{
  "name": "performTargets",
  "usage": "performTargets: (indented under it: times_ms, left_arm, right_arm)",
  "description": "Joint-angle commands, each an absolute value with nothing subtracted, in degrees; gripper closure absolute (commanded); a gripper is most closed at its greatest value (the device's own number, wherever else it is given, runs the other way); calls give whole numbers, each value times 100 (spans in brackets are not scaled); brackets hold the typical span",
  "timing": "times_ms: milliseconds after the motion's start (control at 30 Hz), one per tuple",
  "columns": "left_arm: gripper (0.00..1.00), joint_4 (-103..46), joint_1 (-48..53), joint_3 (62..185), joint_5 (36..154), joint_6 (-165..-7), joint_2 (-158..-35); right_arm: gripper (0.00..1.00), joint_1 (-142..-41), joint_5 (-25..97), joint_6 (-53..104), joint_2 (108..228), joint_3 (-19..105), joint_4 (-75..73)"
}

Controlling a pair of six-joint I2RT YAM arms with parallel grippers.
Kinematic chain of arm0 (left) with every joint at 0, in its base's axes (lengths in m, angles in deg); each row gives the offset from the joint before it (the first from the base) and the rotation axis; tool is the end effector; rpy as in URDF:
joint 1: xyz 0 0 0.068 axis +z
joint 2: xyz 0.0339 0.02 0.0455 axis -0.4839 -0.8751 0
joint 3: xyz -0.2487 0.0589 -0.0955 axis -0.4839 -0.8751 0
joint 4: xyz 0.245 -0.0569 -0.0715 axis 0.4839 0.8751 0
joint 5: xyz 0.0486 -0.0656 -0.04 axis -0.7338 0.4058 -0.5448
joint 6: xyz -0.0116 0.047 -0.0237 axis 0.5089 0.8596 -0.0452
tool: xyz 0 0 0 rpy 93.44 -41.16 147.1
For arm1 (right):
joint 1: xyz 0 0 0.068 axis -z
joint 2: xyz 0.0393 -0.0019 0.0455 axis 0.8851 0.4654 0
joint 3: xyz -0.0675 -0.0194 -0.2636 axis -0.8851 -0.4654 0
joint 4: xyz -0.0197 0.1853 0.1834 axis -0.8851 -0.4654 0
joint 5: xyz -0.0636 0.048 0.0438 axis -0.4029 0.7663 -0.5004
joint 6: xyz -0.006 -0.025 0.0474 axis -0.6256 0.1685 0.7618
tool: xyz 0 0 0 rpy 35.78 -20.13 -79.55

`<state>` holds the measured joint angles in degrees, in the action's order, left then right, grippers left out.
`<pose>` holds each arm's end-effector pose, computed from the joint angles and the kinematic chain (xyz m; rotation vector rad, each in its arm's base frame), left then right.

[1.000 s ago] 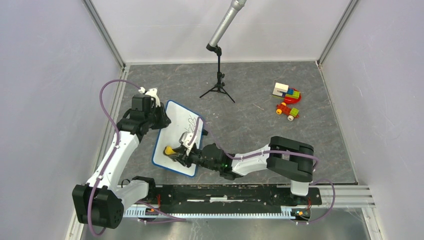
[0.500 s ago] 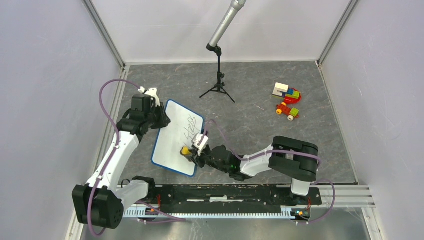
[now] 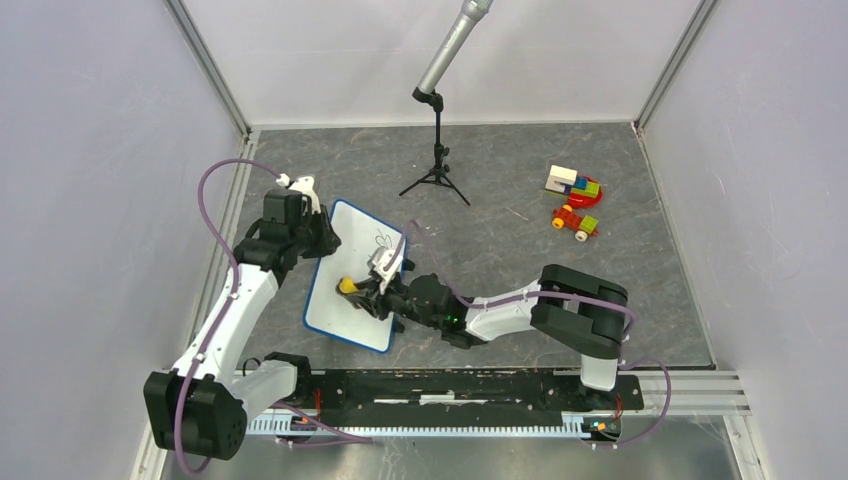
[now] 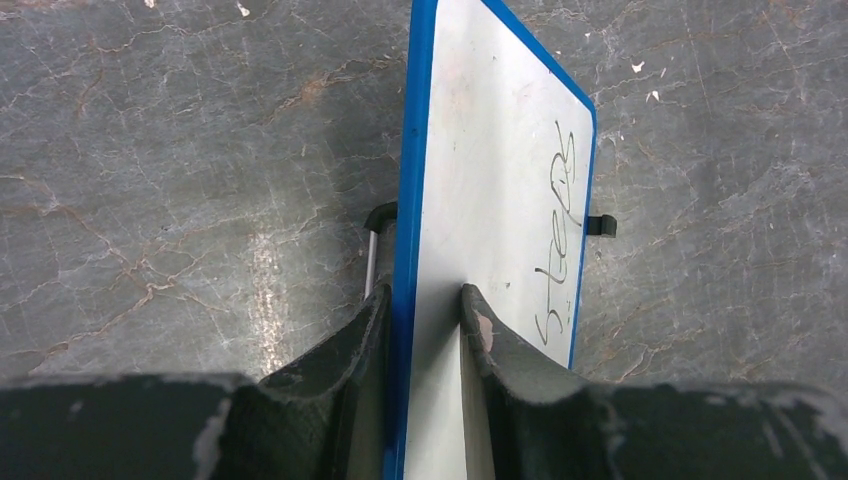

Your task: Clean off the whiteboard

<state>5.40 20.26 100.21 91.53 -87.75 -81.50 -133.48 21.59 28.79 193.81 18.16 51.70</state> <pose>0.2174 -0.0362 0.2771 -0.0580 2.3470 -0.2858 0.1304 0.3702 0.1889 -0.7948 1.5409 0.9776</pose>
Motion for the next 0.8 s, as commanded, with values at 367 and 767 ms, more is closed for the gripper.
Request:
performTargets:
  times_ms: [367, 767]
  left_arm:
    - [98, 928, 1945, 9899, 8875, -8612, -8076]
    - [98, 892, 1928, 9878, 8810, -8612, -7999]
  right_arm:
    - [84, -13149, 2095, 3317, 19388, 507, 5144]
    - [84, -13495, 2075, 2707, 19685, 1541, 6184]
